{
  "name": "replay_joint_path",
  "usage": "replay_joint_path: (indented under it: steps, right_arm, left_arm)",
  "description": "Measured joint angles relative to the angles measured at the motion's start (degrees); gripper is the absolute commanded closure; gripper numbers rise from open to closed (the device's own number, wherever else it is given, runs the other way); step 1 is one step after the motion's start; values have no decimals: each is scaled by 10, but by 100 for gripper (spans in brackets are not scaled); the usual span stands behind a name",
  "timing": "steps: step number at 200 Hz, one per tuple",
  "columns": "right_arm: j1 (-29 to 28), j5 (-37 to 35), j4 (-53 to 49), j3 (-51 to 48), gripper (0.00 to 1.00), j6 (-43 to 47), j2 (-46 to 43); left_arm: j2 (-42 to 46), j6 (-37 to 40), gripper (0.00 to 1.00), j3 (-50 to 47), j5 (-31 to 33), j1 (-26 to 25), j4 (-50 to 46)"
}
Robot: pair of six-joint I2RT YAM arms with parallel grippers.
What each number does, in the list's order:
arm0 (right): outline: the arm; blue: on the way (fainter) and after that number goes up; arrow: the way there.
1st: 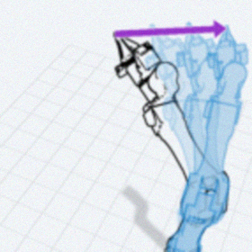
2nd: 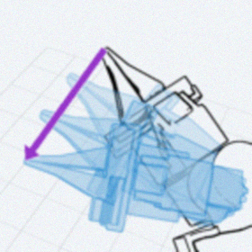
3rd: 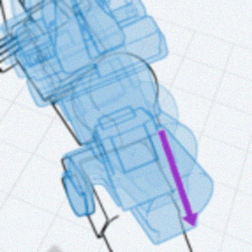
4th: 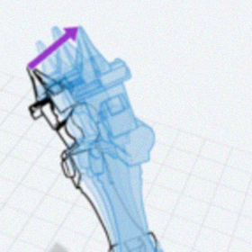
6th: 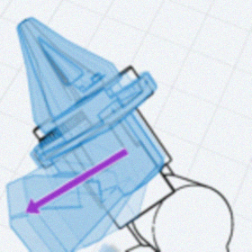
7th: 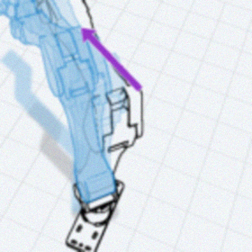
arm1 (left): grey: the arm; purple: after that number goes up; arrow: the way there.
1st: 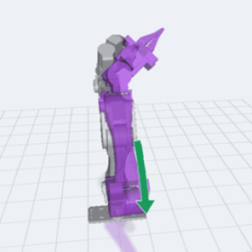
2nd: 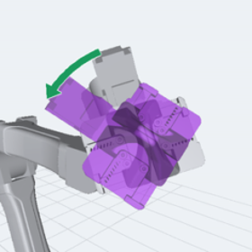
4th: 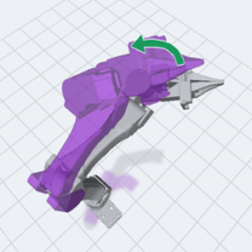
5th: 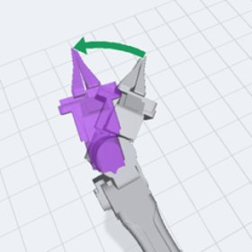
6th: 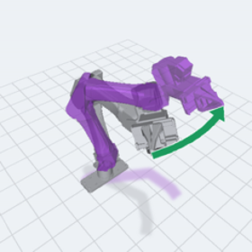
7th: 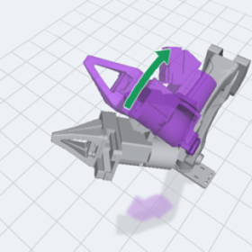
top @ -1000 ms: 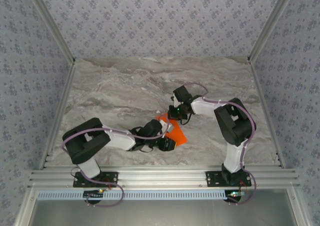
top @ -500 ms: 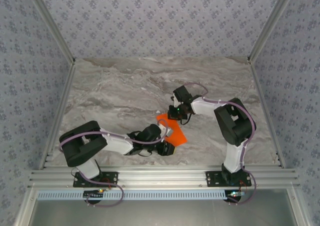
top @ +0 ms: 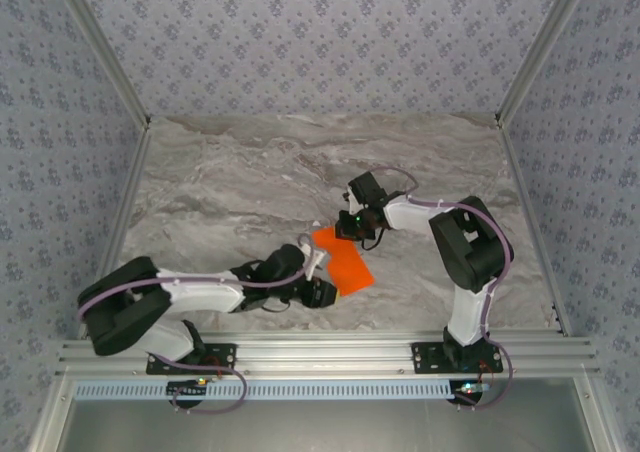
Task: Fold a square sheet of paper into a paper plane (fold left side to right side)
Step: First fold the square sheet of paper in half at the center of the table, then fold the triangle a second time at the center of the table.
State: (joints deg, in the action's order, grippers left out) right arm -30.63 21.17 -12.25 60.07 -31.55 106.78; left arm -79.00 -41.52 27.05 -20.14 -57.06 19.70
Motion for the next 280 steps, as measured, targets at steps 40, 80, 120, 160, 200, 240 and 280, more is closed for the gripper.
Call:
replay_joint_path:
  steps: [40,80,120,160,200,240,280]
  right_arm:
    - [31,1,18,-45,96,-12,-33]
    - [48,-23,8,-87,80,-21,-90]
    - [52,-45,-17,-116,56,-11,-212]
    - [74,-1,-14,-215,51,-17,-314]
    - [74,80,-3,-271,47,-32,-318]
    - [74,120,37,-266,48,-44,-273]
    - [80,143,66,-250,53,-52,-225]
  left_arm:
    - [95,10,66,0,-5,99,-55]
    - [109,10,65,0,-17,171,-94]
    - [69,10,59,2,-45,169,-81]
    - [38,9,58,26,-45,162,-63]
    - [-1,26,48,71,-23,135,-53]
    - [-9,60,40,104,6,93,-61]
    - [-8,99,34,105,62,62,-87]
